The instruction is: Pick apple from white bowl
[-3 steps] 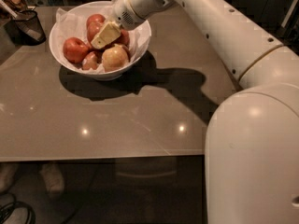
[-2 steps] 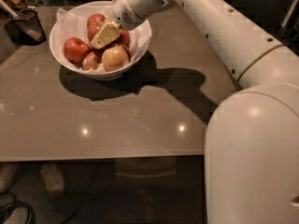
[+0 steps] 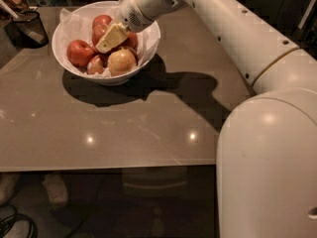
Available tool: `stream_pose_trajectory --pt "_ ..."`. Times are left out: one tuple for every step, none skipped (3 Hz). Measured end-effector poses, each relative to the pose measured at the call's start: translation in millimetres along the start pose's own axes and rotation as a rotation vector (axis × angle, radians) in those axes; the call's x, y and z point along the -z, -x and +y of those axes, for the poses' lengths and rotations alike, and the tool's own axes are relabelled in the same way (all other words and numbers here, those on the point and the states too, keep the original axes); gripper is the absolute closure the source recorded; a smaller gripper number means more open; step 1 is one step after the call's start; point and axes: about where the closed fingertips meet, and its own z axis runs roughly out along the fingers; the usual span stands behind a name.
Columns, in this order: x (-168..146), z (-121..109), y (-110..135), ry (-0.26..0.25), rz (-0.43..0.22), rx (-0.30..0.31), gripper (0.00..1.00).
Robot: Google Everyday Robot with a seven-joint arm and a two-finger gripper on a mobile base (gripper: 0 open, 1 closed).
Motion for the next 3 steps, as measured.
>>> stream_pose_trajectory --pt "7.2 3.4 3.0 -0.016 0.033 -0.012 1.00" --pt "19.7 5.8 6.6 -0.030 0.070 -0.033 1.00" --pt "27.8 7.7 12.6 -0.025 0.097 -0.046 1.00"
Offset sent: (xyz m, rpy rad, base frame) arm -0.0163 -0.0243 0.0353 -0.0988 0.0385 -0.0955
